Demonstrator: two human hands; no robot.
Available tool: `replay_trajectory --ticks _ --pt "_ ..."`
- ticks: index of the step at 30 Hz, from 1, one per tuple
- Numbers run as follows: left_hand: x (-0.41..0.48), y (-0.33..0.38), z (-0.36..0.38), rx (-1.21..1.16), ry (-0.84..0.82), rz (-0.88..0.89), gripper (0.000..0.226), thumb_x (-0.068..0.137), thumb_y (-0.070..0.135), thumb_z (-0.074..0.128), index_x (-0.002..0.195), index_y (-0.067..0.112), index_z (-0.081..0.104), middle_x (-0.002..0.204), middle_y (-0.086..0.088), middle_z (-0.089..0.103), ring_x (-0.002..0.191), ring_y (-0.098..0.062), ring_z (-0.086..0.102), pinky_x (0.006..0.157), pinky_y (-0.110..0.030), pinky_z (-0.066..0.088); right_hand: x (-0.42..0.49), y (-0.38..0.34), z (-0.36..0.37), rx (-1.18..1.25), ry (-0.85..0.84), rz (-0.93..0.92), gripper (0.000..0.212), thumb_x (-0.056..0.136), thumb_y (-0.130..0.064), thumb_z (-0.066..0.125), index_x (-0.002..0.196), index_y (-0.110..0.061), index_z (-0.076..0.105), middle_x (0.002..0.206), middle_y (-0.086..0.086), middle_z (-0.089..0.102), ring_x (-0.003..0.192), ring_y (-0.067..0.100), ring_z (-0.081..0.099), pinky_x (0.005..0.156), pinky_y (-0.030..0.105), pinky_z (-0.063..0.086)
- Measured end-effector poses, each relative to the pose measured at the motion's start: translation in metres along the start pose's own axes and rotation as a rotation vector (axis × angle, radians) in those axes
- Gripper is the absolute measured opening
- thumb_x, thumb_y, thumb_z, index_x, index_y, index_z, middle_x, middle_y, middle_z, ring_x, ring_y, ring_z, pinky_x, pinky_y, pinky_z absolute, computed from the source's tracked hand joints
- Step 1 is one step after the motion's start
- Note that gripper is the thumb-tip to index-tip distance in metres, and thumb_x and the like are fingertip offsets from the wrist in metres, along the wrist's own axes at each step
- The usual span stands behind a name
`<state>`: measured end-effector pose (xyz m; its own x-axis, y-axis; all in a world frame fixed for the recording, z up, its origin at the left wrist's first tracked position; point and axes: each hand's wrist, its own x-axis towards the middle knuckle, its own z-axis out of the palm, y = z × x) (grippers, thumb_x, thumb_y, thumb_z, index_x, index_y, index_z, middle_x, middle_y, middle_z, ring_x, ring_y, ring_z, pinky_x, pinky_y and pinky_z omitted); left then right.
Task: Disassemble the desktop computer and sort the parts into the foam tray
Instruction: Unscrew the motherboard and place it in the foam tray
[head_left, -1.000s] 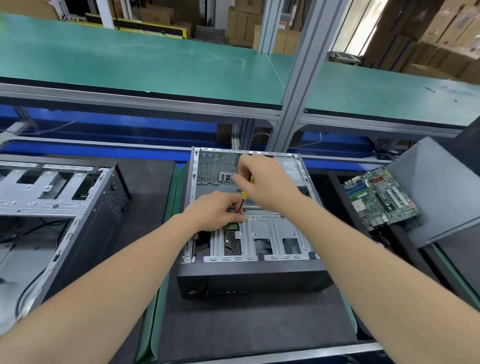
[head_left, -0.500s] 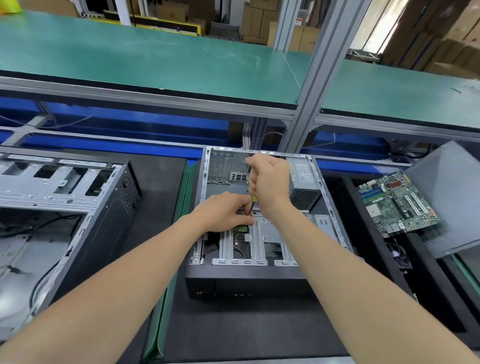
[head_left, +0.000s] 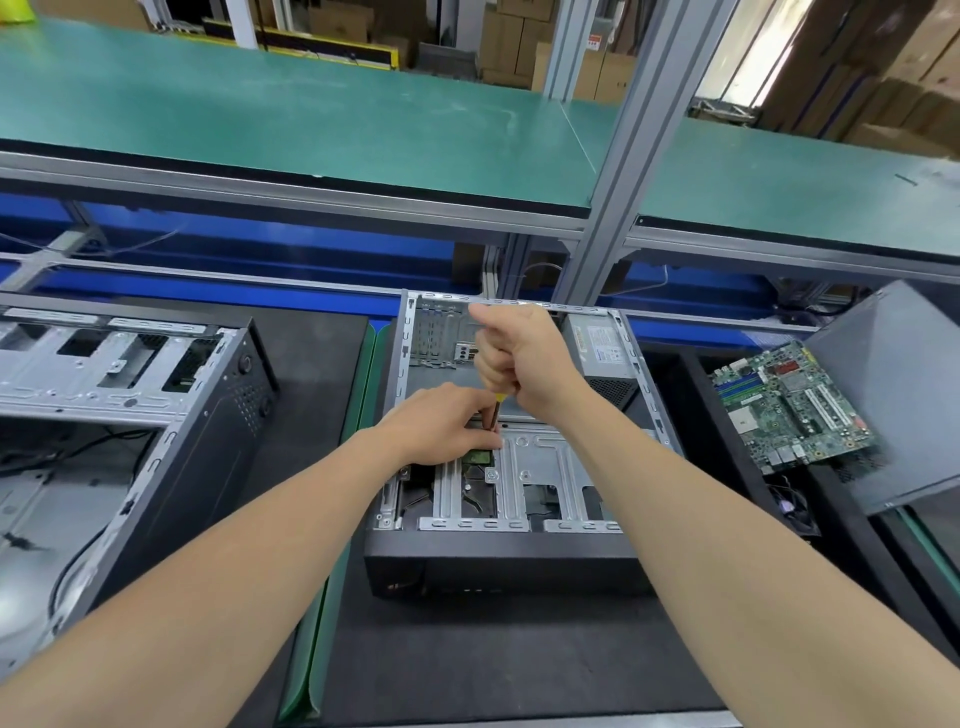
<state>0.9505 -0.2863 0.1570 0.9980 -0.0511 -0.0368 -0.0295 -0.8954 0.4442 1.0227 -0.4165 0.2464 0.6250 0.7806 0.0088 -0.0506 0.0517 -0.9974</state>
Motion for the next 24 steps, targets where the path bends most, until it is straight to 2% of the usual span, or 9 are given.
replay_trajectory --ticks 3,6,8,11,14,16,17,20,24 --pt "0.001 0.002 -0.001 0.007 0.004 -0.013 0.029 0.088 0.065 0.061 0.08 0.041 0.048 0.08 0.016 0.059 0.07 -0.006 0.055 0.059 -0.031 0.037 -0.005 -0.001 0.004 -0.004 0.065 0.013 0.045 0.108 -0.034 0.046 0.064 -0.02 0.045 0.05 0.002 0.036 0.044 0.02 0.03 0.051 0.032 0.034" --pt "0.001 0.002 -0.001 -0.025 -0.011 -0.026 0.028 0.088 0.064 0.061 0.086 0.037 0.054 0.08 0.017 0.06 0.071 -0.006 0.057 0.061 -0.032 0.039 -0.01 0.007 0.023 -0.199 0.378 -0.042 0.052 0.107 -0.04 0.047 0.057 -0.027 0.053 0.056 0.0 0.054 0.055 0.019 0.053 0.065 0.039 0.047" --pt "-0.001 0.005 -0.002 -0.053 0.004 -0.027 0.03 0.085 0.064 0.057 0.078 0.035 0.051 0.075 0.015 0.06 0.066 -0.004 0.056 0.058 -0.032 0.038 -0.011 0.014 0.035 -0.232 0.609 -0.048 0.058 0.106 -0.049 0.046 0.053 -0.026 0.053 0.054 -0.004 0.053 0.054 0.014 0.051 0.066 0.043 0.047" --pt "-0.003 0.008 -0.005 -0.085 0.011 -0.024 0.033 0.073 0.068 0.046 0.073 0.035 0.049 0.067 0.017 0.059 0.061 0.0 0.055 0.054 -0.027 0.035 -0.01 0.019 0.044 -0.111 0.694 -0.072 0.063 0.106 -0.041 0.05 0.047 -0.023 0.038 0.05 -0.005 0.034 0.052 0.016 0.031 0.06 0.038 0.031" --pt "-0.003 0.003 -0.005 -0.097 -0.021 0.002 0.023 0.083 0.056 0.057 0.074 0.037 0.049 0.072 0.029 0.06 0.068 0.005 0.057 0.056 -0.027 0.036 -0.011 0.022 0.045 -0.032 0.605 -0.144 0.064 0.105 -0.027 0.054 0.046 -0.026 0.029 0.05 -0.006 0.025 0.052 0.015 0.021 0.052 0.03 0.022" --pt "-0.003 0.001 -0.006 -0.076 -0.044 0.017 0.017 0.089 0.049 0.061 0.082 0.039 0.05 0.079 0.03 0.061 0.077 0.0 0.059 0.064 -0.033 0.042 -0.011 0.021 0.04 -0.019 0.472 -0.148 0.062 0.103 -0.021 0.055 0.046 -0.026 0.031 0.05 -0.006 0.025 0.05 0.014 0.02 0.048 0.026 0.021" --pt "-0.003 0.0 -0.006 -0.067 -0.062 0.024 0.011 0.091 0.047 0.061 0.093 0.04 0.053 0.085 0.025 0.064 0.085 -0.006 0.06 0.071 -0.038 0.046 -0.01 0.019 0.036 -0.009 0.412 -0.125 0.06 0.102 -0.02 0.055 0.047 -0.025 0.031 0.049 -0.006 0.025 0.048 0.013 0.02 0.047 0.024 0.021" --pt "-0.004 0.001 -0.01 -0.072 -0.098 0.009 0.038 0.092 0.038 0.06 0.13 0.033 0.054 0.104 0.009 0.069 0.1 -0.02 0.061 0.082 -0.041 0.049 -0.008 0.013 0.016 0.082 0.277 -0.041 0.059 0.102 -0.021 0.054 0.048 -0.024 0.031 0.047 -0.005 0.022 0.044 0.015 0.017 0.045 0.022 0.019" --pt "-0.005 0.004 -0.013 -0.159 -0.111 0.003 0.032 0.091 0.031 0.06 0.123 0.034 0.06 0.108 0.013 0.07 0.101 -0.017 0.061 0.09 -0.043 0.05 -0.006 0.011 -0.005 0.183 0.111 0.008 0.054 0.098 -0.025 0.052 0.05 -0.024 0.029 0.045 -0.003 0.019 0.043 0.014 0.013 0.045 0.022 0.016"
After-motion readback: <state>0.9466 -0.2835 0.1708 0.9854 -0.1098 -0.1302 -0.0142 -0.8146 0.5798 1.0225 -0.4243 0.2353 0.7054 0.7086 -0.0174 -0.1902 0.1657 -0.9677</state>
